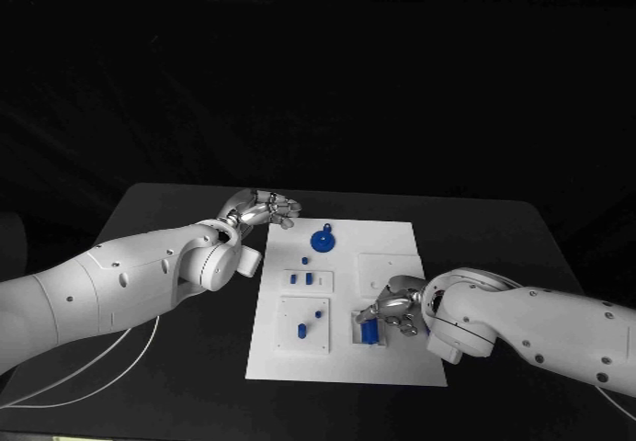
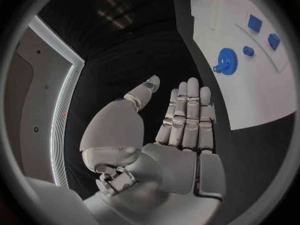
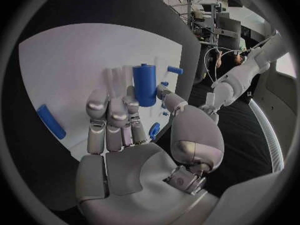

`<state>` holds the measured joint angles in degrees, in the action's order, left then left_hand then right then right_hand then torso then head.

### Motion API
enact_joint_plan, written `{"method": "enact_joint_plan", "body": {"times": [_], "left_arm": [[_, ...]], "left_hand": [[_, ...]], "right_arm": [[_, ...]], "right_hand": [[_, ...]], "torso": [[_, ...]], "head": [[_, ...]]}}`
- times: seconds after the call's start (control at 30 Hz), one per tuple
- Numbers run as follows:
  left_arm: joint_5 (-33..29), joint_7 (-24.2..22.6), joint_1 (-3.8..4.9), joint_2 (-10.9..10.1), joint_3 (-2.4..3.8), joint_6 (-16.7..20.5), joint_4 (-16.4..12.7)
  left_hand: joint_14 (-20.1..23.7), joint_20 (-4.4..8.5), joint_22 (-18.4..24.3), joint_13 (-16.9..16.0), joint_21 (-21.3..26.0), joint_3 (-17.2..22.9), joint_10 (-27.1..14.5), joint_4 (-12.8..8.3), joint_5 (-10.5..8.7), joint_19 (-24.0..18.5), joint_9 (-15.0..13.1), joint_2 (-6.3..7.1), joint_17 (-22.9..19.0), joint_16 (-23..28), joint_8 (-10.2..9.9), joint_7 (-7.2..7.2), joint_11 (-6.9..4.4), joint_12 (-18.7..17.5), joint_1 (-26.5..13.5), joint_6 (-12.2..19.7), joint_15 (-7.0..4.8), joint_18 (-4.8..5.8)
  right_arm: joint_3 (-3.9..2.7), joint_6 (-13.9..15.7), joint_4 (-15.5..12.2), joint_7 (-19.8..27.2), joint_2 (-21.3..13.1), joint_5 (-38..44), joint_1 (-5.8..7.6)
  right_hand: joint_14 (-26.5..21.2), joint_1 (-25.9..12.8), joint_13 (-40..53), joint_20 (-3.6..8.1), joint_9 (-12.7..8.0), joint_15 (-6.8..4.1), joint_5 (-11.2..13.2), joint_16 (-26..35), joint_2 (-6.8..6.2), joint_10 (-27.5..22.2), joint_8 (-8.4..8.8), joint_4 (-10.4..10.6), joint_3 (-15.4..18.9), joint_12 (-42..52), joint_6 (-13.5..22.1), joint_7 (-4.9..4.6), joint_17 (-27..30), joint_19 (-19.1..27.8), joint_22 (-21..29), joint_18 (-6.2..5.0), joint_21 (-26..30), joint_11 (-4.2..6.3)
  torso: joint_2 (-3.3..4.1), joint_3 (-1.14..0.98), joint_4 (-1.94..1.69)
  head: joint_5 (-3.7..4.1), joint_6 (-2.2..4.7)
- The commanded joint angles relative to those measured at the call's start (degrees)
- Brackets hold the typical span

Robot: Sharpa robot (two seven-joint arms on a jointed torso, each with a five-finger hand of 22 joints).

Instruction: Assemble the parts on the task board

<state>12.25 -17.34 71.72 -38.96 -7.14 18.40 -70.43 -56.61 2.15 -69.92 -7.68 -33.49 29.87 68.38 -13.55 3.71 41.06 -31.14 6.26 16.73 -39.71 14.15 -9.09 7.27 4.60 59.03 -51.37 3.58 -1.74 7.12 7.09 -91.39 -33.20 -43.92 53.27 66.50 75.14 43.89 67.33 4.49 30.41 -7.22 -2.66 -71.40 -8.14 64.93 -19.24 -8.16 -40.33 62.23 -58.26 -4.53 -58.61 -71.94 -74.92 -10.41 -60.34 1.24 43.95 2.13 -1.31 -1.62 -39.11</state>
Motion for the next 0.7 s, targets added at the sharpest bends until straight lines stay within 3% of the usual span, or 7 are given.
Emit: {"method": "enact_joint_plan", "body": {"times": [0.03,0.37,0.4,0.43,0.47,0.7], "left_arm": [[-0.3,-0.6,0.04,0.2,0.04,-0.7,-0.2],[-0.3,-0.5,0.04,0.2,0.04,-0.7,-0.2],[-0.3,-0.5,0.04,0.2,0.04,-0.7,-0.2],[-0.3,-0.5,0.04,0.2,0.04,-0.7,-0.2],[-0.3,-0.5,0.04,0.2,0.04,-0.7,-0.2],[-0.3,-0.4,0.04,0.3,0.04,-0.7,-0.1]], "left_hand": [[-0.4,-0.23,-0.1,0.1,0.2,-0.4,-0.3,0.0,0.02,0.1,0.1,-0.14,0.1,0.2,0.3,-0.07,-0.03,-0.2,-0.2,0.3,0.20,-0.18],[-0.4,-0.23,-0.1,0.1,0.2,-0.4,-0.3,0.0,0.02,0.1,0.1,-0.14,0.1,0.2,0.3,-0.07,-0.03,-0.2,-0.2,0.3,0.20,-0.18],[-0.4,-0.23,-0.1,0.1,0.2,-0.4,-0.3,0.0,0.02,0.1,0.1,-0.14,0.1,0.2,0.3,-0.07,-0.03,-0.2,-0.2,0.3,0.20,-0.18],[-0.4,-0.23,-0.1,0.1,0.2,-0.4,-0.3,0.0,0.02,0.1,0.1,-0.14,0.1,0.2,0.3,-0.07,-0.03,-0.2,-0.2,0.3,0.20,-0.18],[-0.4,-0.23,-0.1,0.1,0.2,-0.4,-0.3,0.0,0.02,0.1,0.1,-0.14,0.1,0.2,0.3,-0.07,-0.03,-0.2,-0.2,0.3,0.20,-0.18],[-0.4,-0.23,-0.1,0.1,0.3,-0.4,-0.3,0.0,0.00,0.1,0.1,-0.13,0.1,0.3,0.3,-0.08,-0.03,-0.2,-0.3,0.4,0.20,-0.17]], "right_arm": [[0.19,-0.6,0.1,-0.2,0.3,1.1,-0.21],[0.35,-0.5,0.2,-0.2,0.6,1.7,-0.22],[0.37,-0.4,0.2,-0.2,0.6,1.8,-0.22],[0.38,-0.4,0.2,-0.2,0.6,1.8,-0.22],[0.39,-0.3,0.2,-0.2,0.6,1.8,-0.22],[0.43,-0.3,0.0,-0.1,0.5,2.0,-0.22]], "right_hand": [[0.0,-0.7,0.1,-0.03,0.0,-0.30,-0.1,0.1,-0.03,0.2,0.25,-0.1,0.2,-0.3,-0.4,-0.38,-0.1,0.0,-0.9,-4.59,-0.3,0.21],[0.0,-0.8,0.1,-0.03,-0.1,-0.29,-0.2,0.1,-0.17,0.1,0.28,-0.1,0.3,-0.3,-0.4,-0.40,-0.1,0.0,-0.9,-4.58,-0.3,0.21],[-0.2,-3.3,0.1,-0.21,-0.2,-0.11,-0.7,0.2,-2.68,-0.1,0.53,0.4,2.4,-0.4,0.1,-0.67,0.0,0.1,-0.9,-4.23,-0.3,0.12],[-0.3,-5.0,0.1,-0.19,-0.2,-0.04,-0.3,0.3,-3.92,-0.4,0.74,0.6,4.0,-0.6,0.4,-0.71,0.0,0.3,-0.9,-4.28,-0.3,-0.05],[-0.3,-5.4,0.1,-0.06,-0.2,-0.06,-0.1,0.3,-4.03,-0.5,0.80,0.4,4.7,-0.7,0.5,-0.66,0.0,0.4,-0.8,-4.51,-0.2,-0.11],[-0.6,-7.4,0.5,1.04,-0.2,-0.23,-0.2,0.7,-2.17,-1.1,1.14,-3.5,11.0,-1.1,0.9,-0.57,-0.2,1.2,-0.7,-4.59,0.3,0.09]], "torso": [[-0.03,0.01,0.02],[-0.01,0.00,0.01],[0.00,0.01,0.00],[0.00,0.01,0.00],[0.00,0.01,0.00],[-0.01,0.01,0.01]], "head": [[-0.04,-0.03],[-0.11,-0.07],[-0.12,-0.08],[-0.12,-0.08],[-0.12,-0.08],[-0.17,-0.12]]}}
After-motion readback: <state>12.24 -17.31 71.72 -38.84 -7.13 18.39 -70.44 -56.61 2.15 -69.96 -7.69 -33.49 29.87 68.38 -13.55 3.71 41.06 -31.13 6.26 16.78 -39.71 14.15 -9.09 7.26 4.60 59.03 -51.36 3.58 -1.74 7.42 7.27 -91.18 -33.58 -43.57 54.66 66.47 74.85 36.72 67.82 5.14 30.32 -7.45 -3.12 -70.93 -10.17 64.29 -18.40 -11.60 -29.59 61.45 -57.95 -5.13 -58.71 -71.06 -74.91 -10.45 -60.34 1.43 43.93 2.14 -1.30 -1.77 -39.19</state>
